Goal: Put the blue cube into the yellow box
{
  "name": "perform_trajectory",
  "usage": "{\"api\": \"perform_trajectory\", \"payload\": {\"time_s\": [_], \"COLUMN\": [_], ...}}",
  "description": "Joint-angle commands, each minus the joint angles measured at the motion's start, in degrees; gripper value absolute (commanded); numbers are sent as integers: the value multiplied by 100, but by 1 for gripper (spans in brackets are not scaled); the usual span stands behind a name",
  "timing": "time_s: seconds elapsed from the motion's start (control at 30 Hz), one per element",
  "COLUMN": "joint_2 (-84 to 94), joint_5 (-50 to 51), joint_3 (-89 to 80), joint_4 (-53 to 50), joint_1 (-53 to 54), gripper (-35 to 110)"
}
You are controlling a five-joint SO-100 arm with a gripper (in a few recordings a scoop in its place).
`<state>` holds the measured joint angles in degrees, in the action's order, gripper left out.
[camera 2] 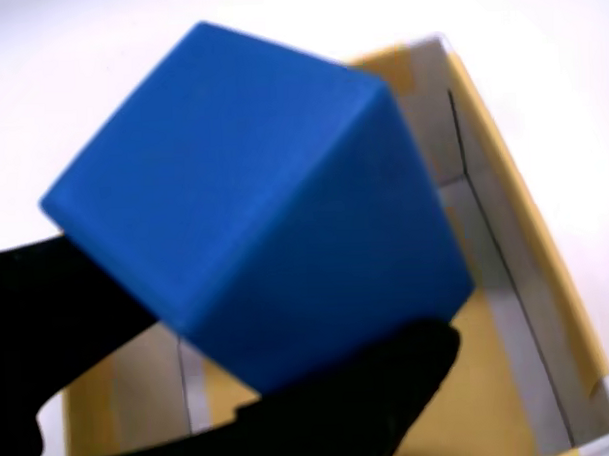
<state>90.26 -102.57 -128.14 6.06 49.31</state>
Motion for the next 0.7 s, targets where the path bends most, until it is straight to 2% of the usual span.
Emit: {"api": "perform_trajectory", "payload": {"time_s": [0.0,0.17,0.33,0.57,0.67], "joint_2": [132,-9,299,1556,2391], "joint_5": [-88,220,334,185,167], "joint_3": [149,-53,-264,-598,-483], "joint_4": [308,773,817,721,88], "joint_1": [79,88,62,-149,-369], "gripper": [20,30,39,33,29]}}
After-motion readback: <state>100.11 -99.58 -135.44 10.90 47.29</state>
